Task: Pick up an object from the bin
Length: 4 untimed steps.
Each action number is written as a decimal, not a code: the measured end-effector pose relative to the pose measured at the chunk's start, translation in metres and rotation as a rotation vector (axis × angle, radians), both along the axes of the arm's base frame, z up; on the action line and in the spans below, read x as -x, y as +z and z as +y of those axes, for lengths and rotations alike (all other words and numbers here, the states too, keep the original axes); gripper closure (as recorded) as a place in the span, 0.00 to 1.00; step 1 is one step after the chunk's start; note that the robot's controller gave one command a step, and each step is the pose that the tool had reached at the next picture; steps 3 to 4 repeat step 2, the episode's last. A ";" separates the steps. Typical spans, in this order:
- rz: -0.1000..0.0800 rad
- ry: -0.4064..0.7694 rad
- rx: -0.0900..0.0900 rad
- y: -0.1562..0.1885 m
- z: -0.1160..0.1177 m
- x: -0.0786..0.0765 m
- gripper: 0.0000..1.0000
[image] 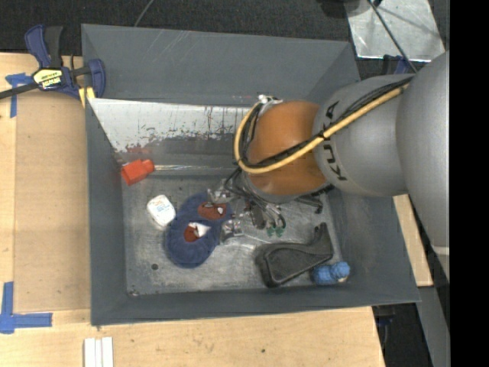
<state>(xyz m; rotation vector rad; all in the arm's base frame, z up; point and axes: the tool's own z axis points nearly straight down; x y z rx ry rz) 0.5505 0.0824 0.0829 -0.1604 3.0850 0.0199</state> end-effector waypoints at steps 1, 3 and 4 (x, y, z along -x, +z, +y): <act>0.041 -0.035 0.012 0.117 0.014 -0.003 1.00; 0.042 0.148 0.018 0.168 0.036 -0.003 1.00; 0.042 0.148 0.018 0.168 0.036 -0.003 1.00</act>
Offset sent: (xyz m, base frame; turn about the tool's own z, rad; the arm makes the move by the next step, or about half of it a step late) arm 0.0006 0.0132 0.1113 0.0357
